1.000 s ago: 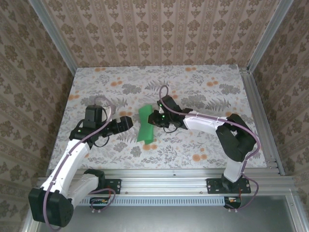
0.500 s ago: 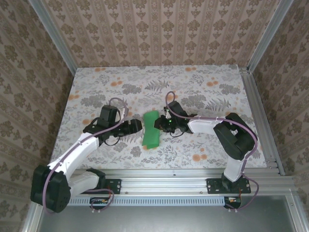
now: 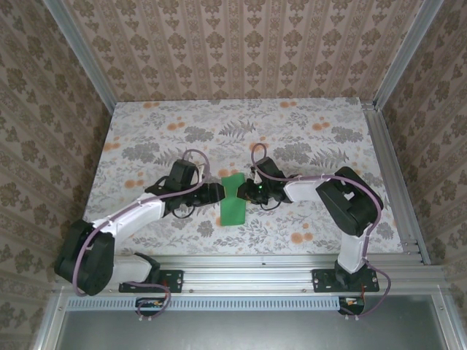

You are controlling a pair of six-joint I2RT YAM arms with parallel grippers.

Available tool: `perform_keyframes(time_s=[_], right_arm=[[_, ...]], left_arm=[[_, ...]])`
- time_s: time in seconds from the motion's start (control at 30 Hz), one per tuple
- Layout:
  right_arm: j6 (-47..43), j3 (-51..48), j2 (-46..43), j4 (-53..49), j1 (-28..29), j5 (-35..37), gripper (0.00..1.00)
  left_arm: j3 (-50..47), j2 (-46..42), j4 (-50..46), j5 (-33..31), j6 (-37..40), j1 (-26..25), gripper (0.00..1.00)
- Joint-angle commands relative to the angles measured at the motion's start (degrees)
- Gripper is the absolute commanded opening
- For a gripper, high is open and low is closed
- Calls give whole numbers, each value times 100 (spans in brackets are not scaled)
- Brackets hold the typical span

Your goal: Fold a paper plane with a square sheet of paper (pick it up from the middle)

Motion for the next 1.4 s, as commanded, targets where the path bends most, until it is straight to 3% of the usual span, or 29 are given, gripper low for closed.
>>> perform_keyframes(time_s=[0.0,0.7,1.37], right_arm=[[-89,-55,115,160,-27,-146,26],[-404,-44,67,-249,-24,-10,32],[-692,264,0,-931,94,303,41]], left_arm=[[-104,178,386,-107,-151,-126,53],[-48,1158,1056,-256,-167,-352,27],[135,1881,908,-564,235,-387,25]])
